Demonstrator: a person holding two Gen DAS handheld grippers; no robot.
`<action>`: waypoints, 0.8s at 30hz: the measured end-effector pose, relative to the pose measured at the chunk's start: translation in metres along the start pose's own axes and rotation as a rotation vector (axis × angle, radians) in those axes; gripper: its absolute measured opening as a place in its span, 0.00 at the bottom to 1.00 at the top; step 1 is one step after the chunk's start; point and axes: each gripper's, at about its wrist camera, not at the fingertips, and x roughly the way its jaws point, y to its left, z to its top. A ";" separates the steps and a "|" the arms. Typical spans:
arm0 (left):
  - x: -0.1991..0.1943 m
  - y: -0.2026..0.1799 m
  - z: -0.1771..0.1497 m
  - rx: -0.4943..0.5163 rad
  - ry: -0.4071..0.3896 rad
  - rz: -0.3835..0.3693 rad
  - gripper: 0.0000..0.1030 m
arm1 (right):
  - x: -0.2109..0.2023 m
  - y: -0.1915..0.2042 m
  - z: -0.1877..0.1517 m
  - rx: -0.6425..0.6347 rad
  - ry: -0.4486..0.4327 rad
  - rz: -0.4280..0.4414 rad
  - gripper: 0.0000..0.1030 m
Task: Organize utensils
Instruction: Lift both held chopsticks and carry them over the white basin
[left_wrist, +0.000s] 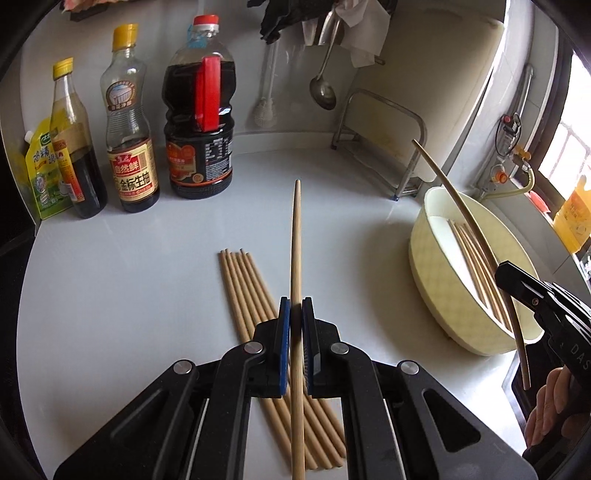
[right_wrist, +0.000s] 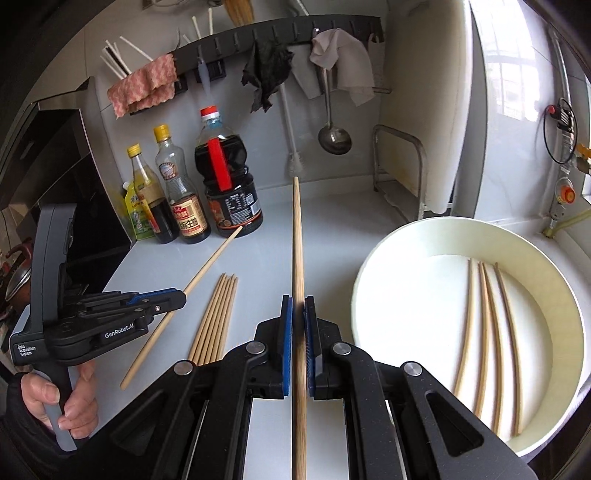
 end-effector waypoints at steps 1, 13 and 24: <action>-0.001 -0.008 0.003 0.008 -0.002 -0.006 0.07 | -0.004 -0.009 0.003 0.015 -0.006 -0.006 0.06; 0.013 -0.123 0.043 0.105 0.020 -0.135 0.07 | -0.042 -0.113 0.021 0.203 -0.045 -0.112 0.06; 0.063 -0.201 0.056 0.149 0.106 -0.158 0.07 | -0.012 -0.175 0.002 0.336 0.083 -0.167 0.06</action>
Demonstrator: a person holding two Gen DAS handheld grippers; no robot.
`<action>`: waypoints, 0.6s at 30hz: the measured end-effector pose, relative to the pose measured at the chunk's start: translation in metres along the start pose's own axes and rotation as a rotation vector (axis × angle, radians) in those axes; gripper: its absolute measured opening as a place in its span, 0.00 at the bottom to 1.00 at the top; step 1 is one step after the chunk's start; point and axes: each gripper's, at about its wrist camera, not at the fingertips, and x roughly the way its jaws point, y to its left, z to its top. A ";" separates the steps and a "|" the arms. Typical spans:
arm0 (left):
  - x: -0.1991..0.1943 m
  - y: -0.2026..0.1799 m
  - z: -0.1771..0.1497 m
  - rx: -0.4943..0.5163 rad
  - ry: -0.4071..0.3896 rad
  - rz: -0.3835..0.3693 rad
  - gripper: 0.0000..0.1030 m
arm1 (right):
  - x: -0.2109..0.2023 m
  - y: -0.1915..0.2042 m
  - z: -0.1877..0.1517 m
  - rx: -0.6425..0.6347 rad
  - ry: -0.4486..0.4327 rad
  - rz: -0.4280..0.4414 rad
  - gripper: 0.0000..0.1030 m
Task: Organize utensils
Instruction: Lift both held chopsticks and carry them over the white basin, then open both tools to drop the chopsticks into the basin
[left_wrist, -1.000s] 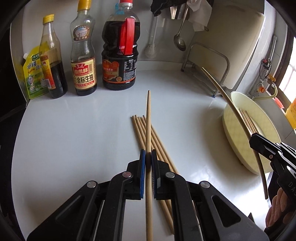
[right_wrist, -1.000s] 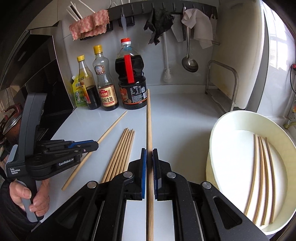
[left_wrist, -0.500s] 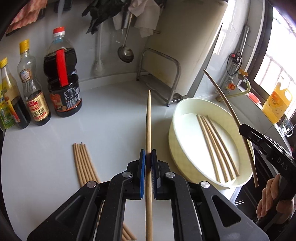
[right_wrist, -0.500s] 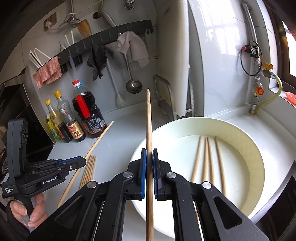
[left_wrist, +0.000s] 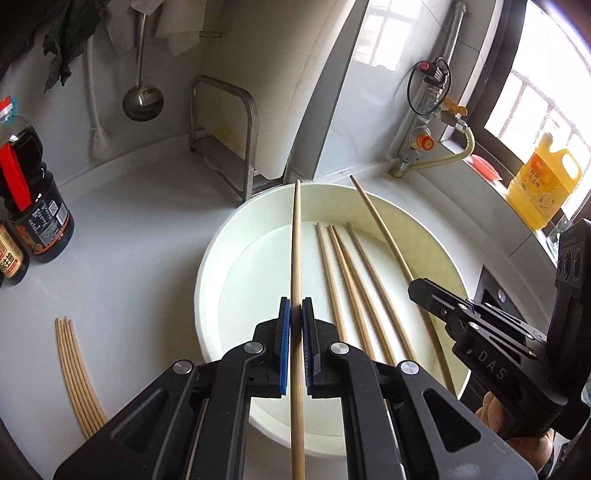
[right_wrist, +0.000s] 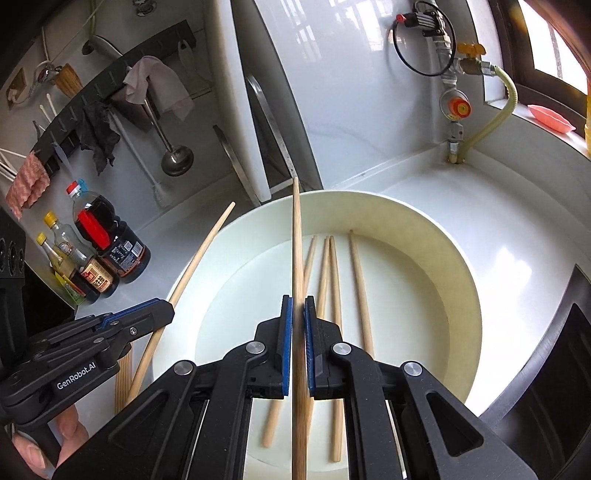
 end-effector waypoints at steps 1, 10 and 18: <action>0.004 -0.004 0.001 0.006 0.005 0.003 0.07 | 0.004 -0.005 0.000 0.011 0.012 -0.007 0.06; 0.026 -0.015 0.005 0.019 0.039 0.048 0.18 | 0.011 -0.019 0.001 0.054 0.034 -0.020 0.12; 0.002 0.008 0.003 -0.014 -0.032 0.120 0.65 | 0.002 -0.018 0.003 0.053 0.000 -0.021 0.14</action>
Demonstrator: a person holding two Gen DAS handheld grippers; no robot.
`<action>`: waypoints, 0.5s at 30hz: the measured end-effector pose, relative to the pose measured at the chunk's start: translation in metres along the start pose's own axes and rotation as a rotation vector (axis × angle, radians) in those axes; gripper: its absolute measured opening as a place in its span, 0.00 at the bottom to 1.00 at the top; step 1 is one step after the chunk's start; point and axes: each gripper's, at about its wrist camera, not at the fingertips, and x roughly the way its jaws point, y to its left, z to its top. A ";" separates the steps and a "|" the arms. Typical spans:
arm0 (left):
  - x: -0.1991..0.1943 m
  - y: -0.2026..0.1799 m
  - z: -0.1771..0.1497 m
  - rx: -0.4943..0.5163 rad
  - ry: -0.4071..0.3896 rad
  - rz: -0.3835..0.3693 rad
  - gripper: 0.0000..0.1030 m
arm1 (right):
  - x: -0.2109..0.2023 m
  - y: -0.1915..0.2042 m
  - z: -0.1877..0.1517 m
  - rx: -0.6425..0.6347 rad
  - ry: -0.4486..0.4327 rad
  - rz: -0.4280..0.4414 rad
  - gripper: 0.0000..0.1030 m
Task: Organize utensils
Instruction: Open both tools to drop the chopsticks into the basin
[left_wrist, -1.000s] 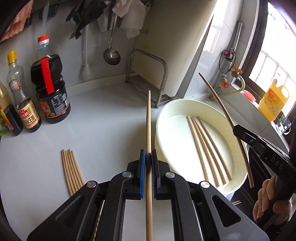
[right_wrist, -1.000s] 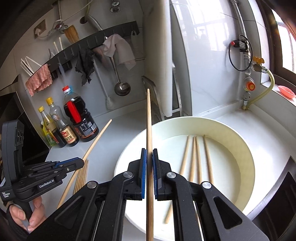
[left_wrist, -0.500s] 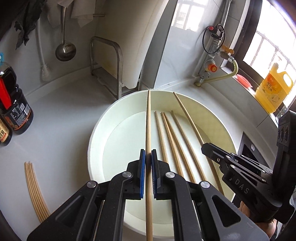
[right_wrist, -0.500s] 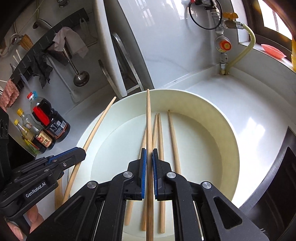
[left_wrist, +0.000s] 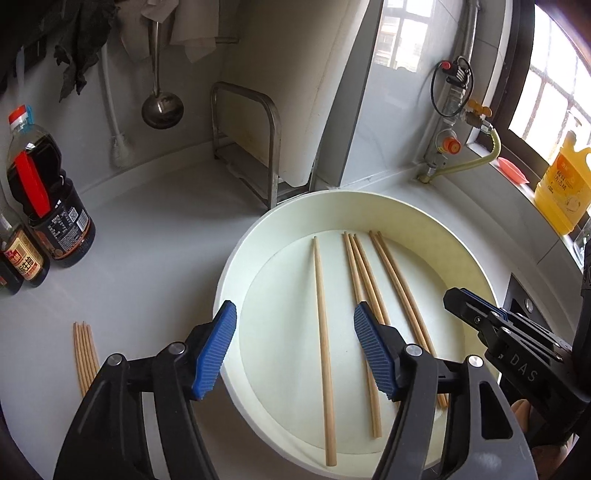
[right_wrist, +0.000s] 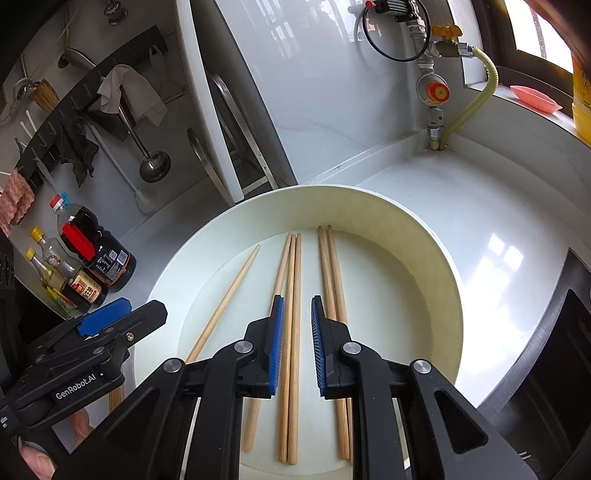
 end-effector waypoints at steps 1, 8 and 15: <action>-0.002 0.004 -0.001 -0.008 0.000 0.001 0.65 | -0.001 0.001 0.000 -0.002 -0.003 0.003 0.14; -0.019 0.026 -0.009 -0.046 -0.016 0.011 0.69 | -0.012 0.009 0.000 -0.020 -0.026 0.015 0.19; -0.037 0.046 -0.026 -0.053 -0.032 0.036 0.71 | -0.014 0.025 -0.003 -0.055 -0.026 0.041 0.20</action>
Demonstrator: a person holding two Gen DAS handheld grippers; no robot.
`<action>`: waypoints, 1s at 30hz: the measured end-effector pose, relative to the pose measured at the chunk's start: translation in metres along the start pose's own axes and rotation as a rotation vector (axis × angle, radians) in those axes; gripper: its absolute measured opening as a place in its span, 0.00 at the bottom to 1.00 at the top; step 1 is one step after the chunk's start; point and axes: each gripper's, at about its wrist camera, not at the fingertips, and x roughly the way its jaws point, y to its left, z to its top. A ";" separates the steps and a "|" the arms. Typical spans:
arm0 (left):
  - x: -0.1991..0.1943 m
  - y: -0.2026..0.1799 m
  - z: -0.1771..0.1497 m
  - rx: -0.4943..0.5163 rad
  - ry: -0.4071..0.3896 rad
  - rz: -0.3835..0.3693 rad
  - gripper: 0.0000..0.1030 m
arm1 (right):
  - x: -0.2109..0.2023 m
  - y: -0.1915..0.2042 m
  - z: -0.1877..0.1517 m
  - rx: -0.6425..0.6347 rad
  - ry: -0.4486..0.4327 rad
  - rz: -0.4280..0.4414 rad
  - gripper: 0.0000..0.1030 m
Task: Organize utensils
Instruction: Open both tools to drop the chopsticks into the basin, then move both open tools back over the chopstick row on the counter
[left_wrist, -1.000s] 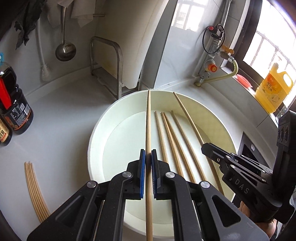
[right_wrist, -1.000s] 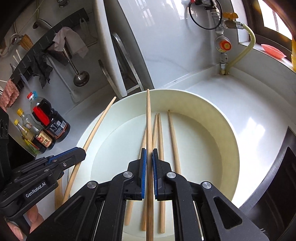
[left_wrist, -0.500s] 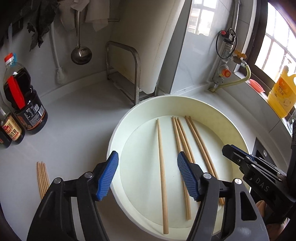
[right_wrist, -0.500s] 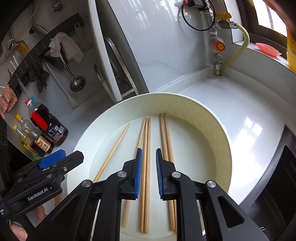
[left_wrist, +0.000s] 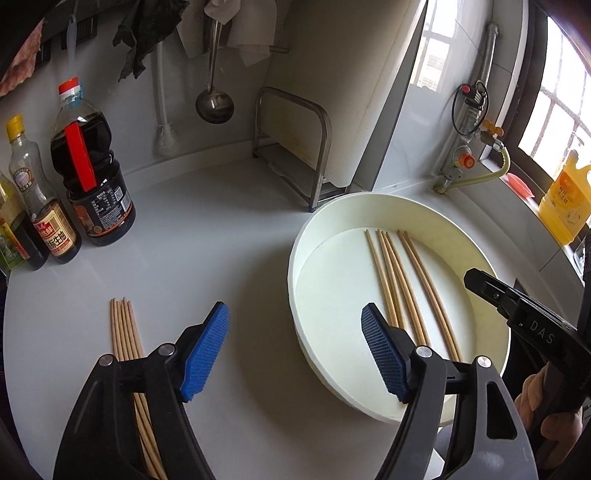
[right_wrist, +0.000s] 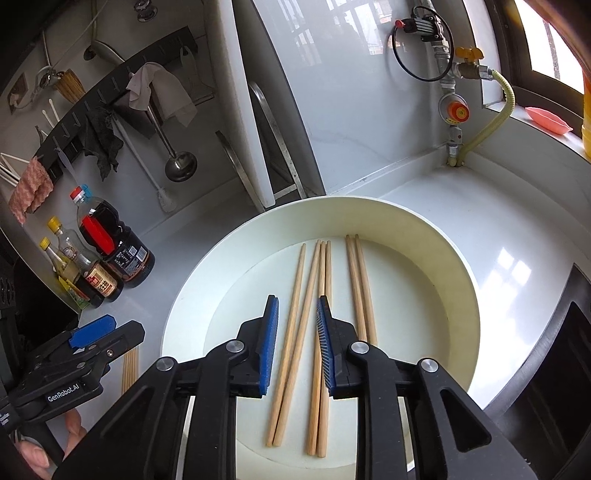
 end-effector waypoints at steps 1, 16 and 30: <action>-0.002 0.004 -0.002 -0.001 0.000 0.006 0.71 | 0.000 0.003 -0.001 -0.004 0.001 0.006 0.20; -0.031 0.078 -0.042 -0.094 -0.031 0.093 0.75 | 0.009 0.081 -0.029 -0.147 0.014 0.095 0.32; -0.045 0.146 -0.069 -0.129 -0.085 0.197 0.81 | 0.015 0.149 -0.068 -0.281 -0.005 0.147 0.41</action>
